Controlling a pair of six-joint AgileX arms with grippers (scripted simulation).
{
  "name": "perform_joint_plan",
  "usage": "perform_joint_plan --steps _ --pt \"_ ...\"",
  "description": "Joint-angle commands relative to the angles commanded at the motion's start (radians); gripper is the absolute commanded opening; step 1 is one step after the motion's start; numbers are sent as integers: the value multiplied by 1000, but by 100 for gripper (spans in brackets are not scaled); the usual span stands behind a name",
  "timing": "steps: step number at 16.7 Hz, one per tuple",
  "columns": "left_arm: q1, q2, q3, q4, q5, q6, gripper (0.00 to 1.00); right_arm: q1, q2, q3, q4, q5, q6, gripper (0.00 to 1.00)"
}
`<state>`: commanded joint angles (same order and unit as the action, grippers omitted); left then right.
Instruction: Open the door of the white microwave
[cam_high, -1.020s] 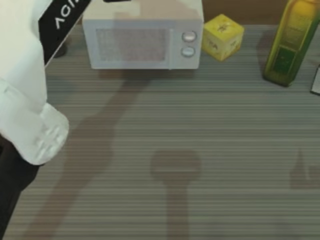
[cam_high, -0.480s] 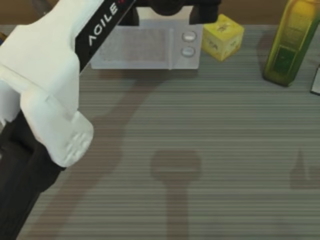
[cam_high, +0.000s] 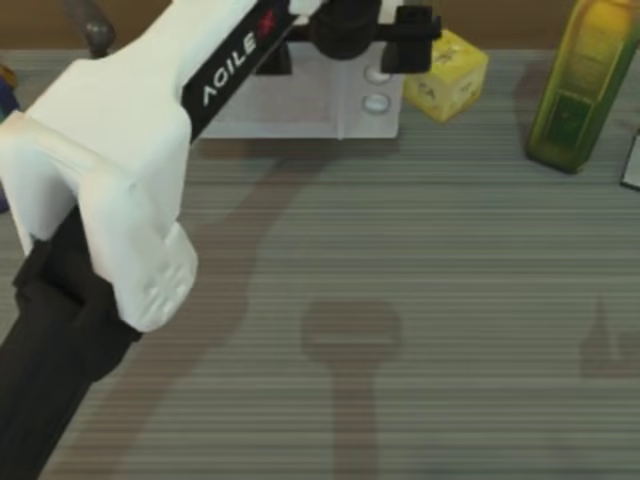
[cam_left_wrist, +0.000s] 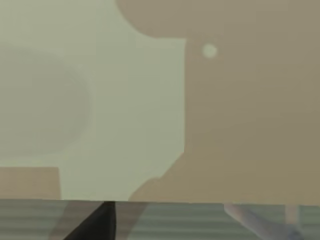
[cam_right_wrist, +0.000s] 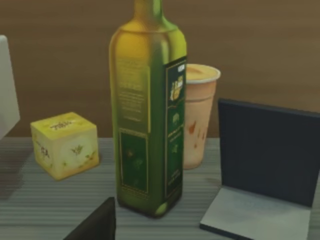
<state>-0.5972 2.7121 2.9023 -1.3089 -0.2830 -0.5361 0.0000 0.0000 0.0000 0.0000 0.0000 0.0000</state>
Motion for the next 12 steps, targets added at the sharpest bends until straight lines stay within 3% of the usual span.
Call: perform_joint_plan --steps 4,12 --pt "3 8 0 8 1 3 100 0 0 0 0 0 0 100" --pt "3 8 0 8 1 3 40 0 0 0 0 0 0 100"
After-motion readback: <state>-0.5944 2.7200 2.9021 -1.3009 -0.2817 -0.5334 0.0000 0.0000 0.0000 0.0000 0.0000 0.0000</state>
